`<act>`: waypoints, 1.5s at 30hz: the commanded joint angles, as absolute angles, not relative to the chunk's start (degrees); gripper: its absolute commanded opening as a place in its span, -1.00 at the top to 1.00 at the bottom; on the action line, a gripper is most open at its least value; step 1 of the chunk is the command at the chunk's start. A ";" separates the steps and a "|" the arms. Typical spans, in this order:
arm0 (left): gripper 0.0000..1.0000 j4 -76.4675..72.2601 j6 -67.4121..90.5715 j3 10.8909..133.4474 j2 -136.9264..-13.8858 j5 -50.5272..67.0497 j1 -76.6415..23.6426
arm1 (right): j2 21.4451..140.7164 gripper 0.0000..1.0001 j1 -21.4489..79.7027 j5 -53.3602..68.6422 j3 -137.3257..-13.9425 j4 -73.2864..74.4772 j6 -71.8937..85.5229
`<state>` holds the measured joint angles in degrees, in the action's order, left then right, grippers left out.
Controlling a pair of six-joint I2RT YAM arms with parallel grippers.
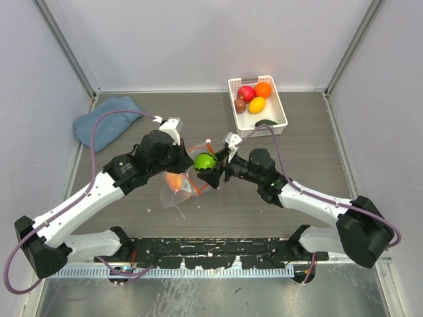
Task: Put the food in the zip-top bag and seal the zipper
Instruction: Place the fake fruit in the zipper food storage bag.
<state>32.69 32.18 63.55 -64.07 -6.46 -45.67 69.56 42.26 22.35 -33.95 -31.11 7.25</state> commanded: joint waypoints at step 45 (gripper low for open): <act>1.00 31.10 30.75 65.69 -66.32 -6.46 -45.95 | 79.77 -0.09 45.05 26.03 -33.49 -40.94 5.66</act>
<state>32.10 32.32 63.53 -65.89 -6.31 -46.22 83.15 43.53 21.23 -34.65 -37.23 11.09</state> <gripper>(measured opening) 0.006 0.915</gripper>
